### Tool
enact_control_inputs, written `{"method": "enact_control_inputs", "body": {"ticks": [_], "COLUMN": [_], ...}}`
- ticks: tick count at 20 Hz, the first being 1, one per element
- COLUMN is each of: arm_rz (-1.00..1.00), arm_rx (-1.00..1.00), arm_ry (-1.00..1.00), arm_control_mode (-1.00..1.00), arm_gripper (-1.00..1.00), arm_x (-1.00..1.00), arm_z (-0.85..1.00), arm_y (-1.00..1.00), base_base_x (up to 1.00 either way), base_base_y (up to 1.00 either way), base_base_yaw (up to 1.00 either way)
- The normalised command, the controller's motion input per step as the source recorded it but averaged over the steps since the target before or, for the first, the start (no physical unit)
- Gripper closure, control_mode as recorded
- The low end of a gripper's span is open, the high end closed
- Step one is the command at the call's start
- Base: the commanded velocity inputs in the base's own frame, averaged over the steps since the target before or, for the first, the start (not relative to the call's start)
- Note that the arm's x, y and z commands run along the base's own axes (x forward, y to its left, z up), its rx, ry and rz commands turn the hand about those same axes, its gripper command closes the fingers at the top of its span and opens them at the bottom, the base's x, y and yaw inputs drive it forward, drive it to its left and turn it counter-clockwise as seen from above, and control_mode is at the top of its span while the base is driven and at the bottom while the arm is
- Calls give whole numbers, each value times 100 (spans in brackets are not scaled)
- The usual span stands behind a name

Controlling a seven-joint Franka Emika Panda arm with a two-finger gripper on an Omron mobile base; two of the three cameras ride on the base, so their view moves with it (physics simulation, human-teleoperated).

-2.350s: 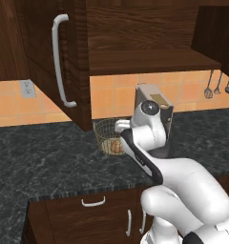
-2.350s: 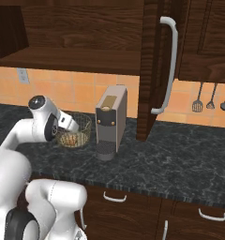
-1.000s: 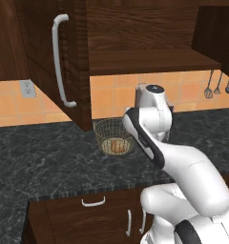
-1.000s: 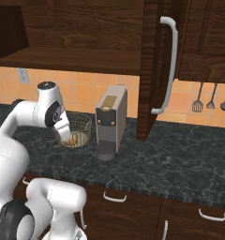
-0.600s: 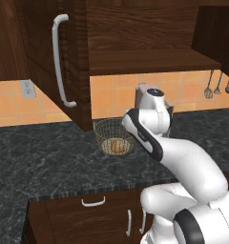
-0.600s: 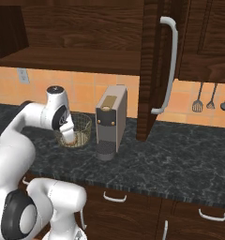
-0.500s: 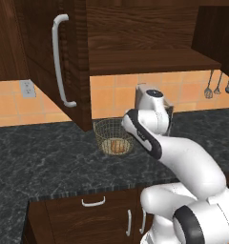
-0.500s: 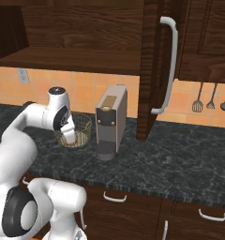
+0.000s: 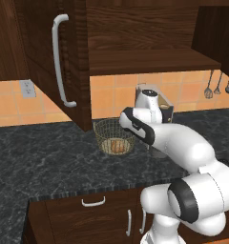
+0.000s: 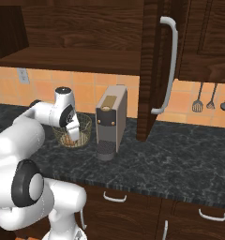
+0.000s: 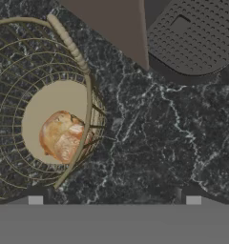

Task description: Open the cabinet, pick up the bread from the cabinet and place it in the basket. Then move the basket to the dining counter.

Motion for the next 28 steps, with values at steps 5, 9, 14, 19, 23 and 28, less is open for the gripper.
{"method": "enact_control_inputs", "body": {"ticks": [5,9,14,19,23,28], "arm_rz": [0,0,0,0,0,0], "arm_rx": [0,0,0,0,0,0], "arm_ry": [0,0,0,3,5,11], "arm_control_mode": [-100,-100,-100,-100,-100,-100], "arm_gripper": [-100,-100,-100,-100,-100,100], "arm_x": [36,33,30,25,8,1], "arm_z": [-25,-39,-31,-17,-24,-64], "arm_y": [0,0,1,11,5,24], "base_base_x": [0,0,0,0,0,0], "base_base_y": [0,0,0,0,0,0], "base_base_yaw": [0,0,0,0,0,0]}}
